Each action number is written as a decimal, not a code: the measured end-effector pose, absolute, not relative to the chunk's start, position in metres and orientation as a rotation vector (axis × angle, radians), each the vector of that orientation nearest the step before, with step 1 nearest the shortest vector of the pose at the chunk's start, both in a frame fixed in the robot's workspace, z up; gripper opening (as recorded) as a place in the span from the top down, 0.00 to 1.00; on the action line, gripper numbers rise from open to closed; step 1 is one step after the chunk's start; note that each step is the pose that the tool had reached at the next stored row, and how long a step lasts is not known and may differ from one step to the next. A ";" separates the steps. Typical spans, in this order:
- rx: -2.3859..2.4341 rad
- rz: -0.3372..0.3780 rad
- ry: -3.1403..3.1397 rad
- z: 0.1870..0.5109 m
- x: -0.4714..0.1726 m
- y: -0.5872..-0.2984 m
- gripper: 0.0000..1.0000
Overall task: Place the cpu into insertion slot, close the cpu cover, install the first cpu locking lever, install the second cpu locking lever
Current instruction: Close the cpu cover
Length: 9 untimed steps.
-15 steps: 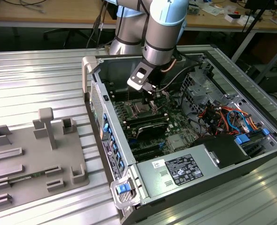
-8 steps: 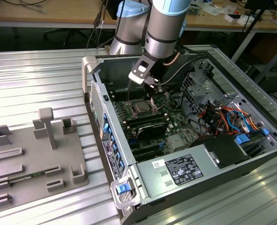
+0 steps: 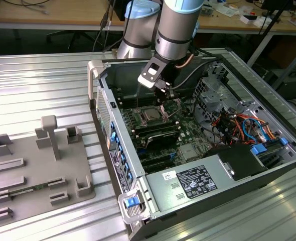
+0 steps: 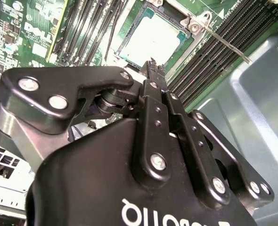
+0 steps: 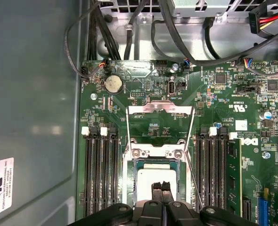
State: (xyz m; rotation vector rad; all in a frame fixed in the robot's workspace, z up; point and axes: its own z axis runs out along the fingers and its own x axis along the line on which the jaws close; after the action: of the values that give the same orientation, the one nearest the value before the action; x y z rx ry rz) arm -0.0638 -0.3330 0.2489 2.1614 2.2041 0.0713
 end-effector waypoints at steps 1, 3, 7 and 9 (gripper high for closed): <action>2.161 0.071 2.204 0.249 -0.064 -0.333 0.89; 2.161 0.071 2.204 0.249 -0.064 -0.333 0.89; 2.162 0.071 2.204 0.249 -0.059 -0.333 0.89; 2.162 0.071 2.204 0.249 -0.058 -0.333 0.89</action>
State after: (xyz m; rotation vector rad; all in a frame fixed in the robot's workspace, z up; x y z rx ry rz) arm -0.0580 -0.3330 0.2490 2.1617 2.2041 0.0709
